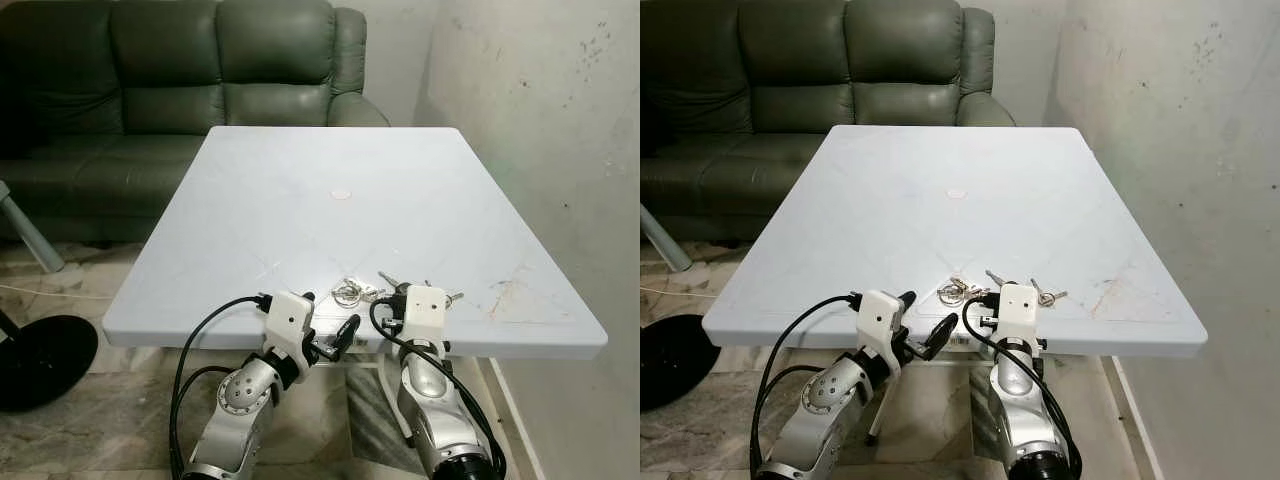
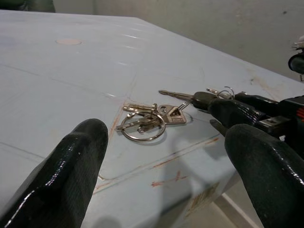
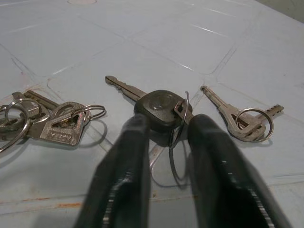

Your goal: Hang keys on a hook

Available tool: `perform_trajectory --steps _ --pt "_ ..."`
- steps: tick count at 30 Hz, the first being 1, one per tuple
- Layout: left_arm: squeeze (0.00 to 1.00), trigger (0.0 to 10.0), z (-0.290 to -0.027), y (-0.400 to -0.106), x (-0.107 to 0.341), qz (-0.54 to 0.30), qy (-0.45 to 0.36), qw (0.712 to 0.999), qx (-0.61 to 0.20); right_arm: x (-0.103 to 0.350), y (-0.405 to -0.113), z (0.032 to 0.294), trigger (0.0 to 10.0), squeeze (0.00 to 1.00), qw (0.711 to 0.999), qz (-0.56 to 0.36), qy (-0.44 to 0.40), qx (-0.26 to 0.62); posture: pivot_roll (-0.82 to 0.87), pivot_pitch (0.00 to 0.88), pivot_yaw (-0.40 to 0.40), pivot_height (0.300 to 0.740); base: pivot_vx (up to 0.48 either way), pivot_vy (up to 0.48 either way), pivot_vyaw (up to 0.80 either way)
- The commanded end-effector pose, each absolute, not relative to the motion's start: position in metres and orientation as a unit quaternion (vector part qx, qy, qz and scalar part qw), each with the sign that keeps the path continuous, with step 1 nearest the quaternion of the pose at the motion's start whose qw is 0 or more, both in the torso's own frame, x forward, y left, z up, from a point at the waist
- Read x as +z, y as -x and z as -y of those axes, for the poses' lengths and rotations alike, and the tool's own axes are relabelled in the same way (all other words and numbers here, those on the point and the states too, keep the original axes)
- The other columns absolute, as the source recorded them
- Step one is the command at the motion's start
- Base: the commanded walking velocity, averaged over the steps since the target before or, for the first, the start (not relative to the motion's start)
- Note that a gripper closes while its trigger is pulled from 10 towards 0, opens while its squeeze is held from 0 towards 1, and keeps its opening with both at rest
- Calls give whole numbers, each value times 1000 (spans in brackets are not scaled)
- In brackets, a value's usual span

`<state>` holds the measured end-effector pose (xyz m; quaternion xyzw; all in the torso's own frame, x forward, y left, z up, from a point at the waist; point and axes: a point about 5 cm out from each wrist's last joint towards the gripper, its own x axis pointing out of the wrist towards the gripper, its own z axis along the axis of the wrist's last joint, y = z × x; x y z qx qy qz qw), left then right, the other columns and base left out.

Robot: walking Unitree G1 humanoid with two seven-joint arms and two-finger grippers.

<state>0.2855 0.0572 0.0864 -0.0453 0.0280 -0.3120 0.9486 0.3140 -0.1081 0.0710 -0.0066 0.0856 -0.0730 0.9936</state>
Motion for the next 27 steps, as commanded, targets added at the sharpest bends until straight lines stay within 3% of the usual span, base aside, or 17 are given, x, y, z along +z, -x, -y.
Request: perform_trajectory --steps 1,27 --pt "0 10000 -55 -287 89 -25 43 947 -317 76 -316 105 0 0 995 -74 7 -67 -12 14 -10 740 0 0 0" --pt "0 10000 -53 -290 92 -16 42 947 -319 89 -318 107 0 0 998 -23 2 -58 -17 0 -14 740 0 0 0"
